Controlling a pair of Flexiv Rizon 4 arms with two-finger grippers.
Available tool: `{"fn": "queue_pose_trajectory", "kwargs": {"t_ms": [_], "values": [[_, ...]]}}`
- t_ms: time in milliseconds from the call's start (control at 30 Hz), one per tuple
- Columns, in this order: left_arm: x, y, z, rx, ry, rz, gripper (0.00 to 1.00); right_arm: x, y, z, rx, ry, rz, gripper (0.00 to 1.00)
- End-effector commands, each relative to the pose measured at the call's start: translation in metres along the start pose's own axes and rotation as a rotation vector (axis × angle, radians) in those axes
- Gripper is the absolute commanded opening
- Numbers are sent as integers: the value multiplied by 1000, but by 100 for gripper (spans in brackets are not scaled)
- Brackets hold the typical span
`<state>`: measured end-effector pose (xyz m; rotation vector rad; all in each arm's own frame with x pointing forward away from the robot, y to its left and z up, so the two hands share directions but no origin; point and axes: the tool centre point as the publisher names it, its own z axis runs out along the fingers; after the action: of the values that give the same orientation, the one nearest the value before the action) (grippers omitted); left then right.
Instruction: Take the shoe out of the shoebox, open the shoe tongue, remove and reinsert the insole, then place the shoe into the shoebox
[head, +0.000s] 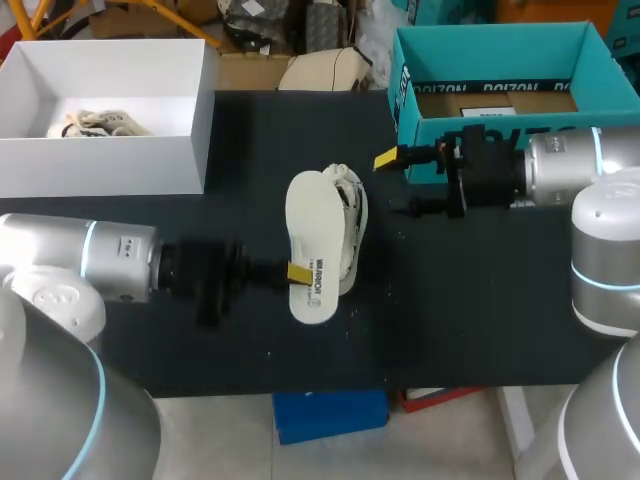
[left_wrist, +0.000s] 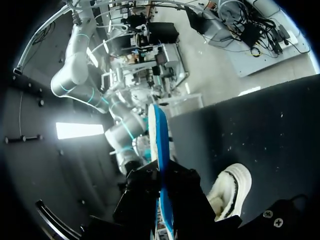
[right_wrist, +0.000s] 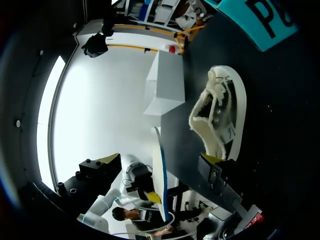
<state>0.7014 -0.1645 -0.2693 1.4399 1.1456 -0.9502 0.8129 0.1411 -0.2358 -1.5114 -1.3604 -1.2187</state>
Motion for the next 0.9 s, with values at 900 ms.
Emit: {"fn": "queue_pose_trajectory", "kwargs": {"t_ms": [900], "values": [[0,24,6,61,1,16,0,10,-41,23,93,158,17,75]]}}
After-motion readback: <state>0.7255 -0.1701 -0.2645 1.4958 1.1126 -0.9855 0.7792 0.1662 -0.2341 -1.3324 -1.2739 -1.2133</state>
